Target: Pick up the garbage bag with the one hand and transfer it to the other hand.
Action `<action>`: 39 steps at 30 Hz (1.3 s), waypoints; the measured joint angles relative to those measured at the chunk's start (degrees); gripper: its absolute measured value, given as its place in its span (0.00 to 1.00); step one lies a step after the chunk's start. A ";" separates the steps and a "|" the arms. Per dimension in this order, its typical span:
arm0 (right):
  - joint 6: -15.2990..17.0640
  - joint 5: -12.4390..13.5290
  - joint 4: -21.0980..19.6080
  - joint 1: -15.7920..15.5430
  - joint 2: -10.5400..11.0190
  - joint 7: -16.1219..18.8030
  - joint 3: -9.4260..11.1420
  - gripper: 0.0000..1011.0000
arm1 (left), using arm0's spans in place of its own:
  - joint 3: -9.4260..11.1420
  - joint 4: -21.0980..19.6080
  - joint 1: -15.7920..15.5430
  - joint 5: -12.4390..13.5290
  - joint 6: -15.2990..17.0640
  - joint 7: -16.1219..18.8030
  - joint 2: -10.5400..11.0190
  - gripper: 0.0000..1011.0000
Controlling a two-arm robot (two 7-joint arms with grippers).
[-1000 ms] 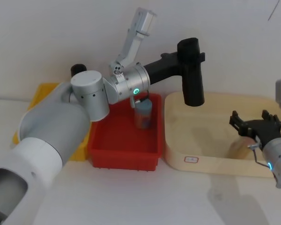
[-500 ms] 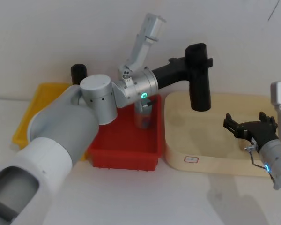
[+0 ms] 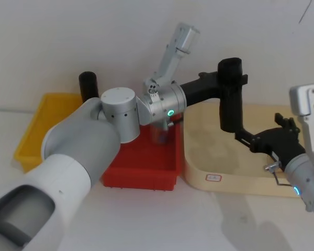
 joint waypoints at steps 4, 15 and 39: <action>0.93 -0.19 -0.32 0.66 0.63 1.40 -0.88 0.99 | 0.03 -1.04 0.54 0.20 0.27 0.09 0.19 0.37; 2.87 -0.34 4.11 5.31 0.43 4.47 -2.46 0.99 | -0.33 -6.14 3.19 0.53 1.93 0.53 2.13 0.37; 3.76 1.69 17.03 15.97 -3.22 9.52 -3.88 0.99 | -0.58 -11.14 5.85 -0.47 2.86 1.33 4.33 0.37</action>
